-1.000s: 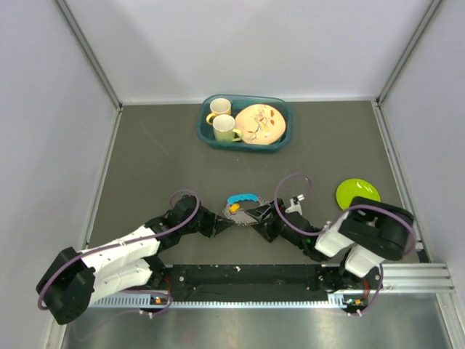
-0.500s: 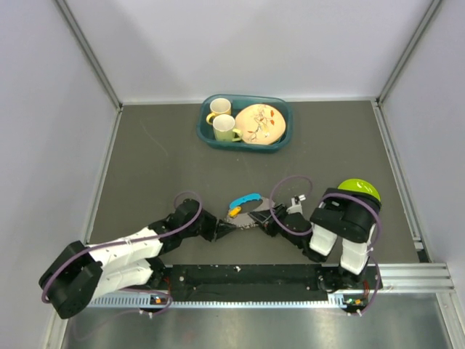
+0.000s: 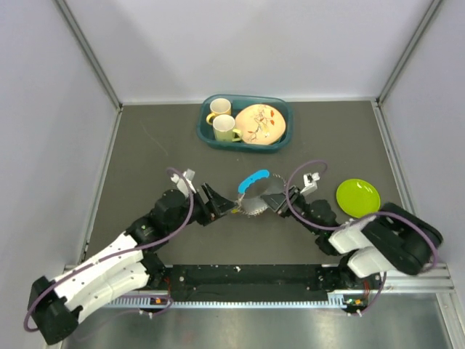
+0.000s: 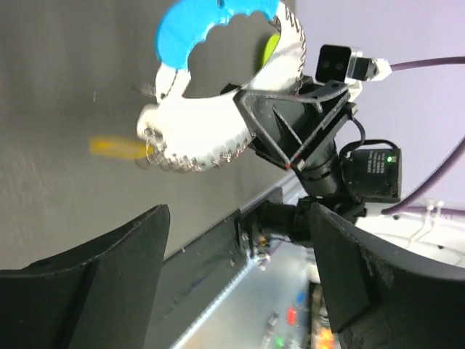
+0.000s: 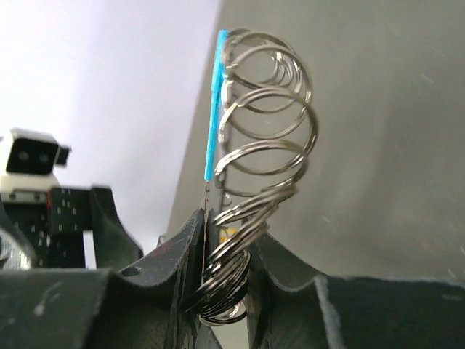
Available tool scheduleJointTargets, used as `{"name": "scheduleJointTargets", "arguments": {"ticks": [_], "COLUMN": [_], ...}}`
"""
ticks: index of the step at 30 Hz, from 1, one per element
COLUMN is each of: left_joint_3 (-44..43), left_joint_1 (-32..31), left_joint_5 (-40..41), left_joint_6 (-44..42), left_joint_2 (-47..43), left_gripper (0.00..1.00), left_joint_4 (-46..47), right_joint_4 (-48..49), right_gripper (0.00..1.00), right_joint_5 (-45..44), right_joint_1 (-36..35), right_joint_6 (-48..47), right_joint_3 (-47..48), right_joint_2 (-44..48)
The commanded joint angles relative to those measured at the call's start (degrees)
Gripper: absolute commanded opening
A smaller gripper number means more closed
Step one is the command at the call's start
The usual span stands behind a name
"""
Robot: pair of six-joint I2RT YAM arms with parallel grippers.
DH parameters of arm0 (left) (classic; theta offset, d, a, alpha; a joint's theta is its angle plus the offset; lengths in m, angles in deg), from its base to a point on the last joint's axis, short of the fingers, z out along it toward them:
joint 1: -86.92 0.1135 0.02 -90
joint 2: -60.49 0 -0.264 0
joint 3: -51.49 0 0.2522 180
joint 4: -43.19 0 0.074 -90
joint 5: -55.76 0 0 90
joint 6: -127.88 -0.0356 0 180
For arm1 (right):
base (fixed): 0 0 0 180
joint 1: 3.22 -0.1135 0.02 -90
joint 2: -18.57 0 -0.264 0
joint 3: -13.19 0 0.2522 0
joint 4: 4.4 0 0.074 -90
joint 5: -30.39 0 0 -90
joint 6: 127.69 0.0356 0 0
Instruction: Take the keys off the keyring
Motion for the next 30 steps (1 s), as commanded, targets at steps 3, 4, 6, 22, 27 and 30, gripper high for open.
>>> {"name": "scheduleJointTargets", "arguments": {"ticks": [3,4,6,22,27,30], "left_joint_3": [-15.58,-19.34,-22.53,-23.43,-21.06,-18.95], "left_joint_1": [-0.02,-0.02,-0.11,-0.02,-0.02,-0.11], "left_joint_5": [11.32,11.76,11.85,-19.16,-19.87,-21.89], "left_joint_6": [-34.57,-37.07,-42.59,-50.46,-48.70,-47.11], "left_joint_2": [-2.65,-2.13,-0.72,-8.00,-7.48,-6.78], "left_gripper": [0.88,0.89,0.92,0.88,0.83,0.83], "left_joint_4": [-14.75,-17.64,-20.30,-13.55,-12.31,-8.63], "right_joint_4": [-24.88,-30.40,-42.76,-53.93,-47.79,-46.19], "right_gripper": [0.00,0.00,0.00,0.00,0.00,0.00], "right_joint_5": [24.50,25.67,29.35,49.50,52.21,52.84], "right_joint_1": [3.16,3.07,3.07,3.07,3.16,3.07], "right_joint_6": [-25.24,-28.09,-35.80,-41.92,-39.11,-38.05], "right_joint_3": [14.23,18.08,21.62,32.01,30.34,30.25], "right_joint_2": [19.61,21.98,26.98,33.87,34.92,35.19]}}
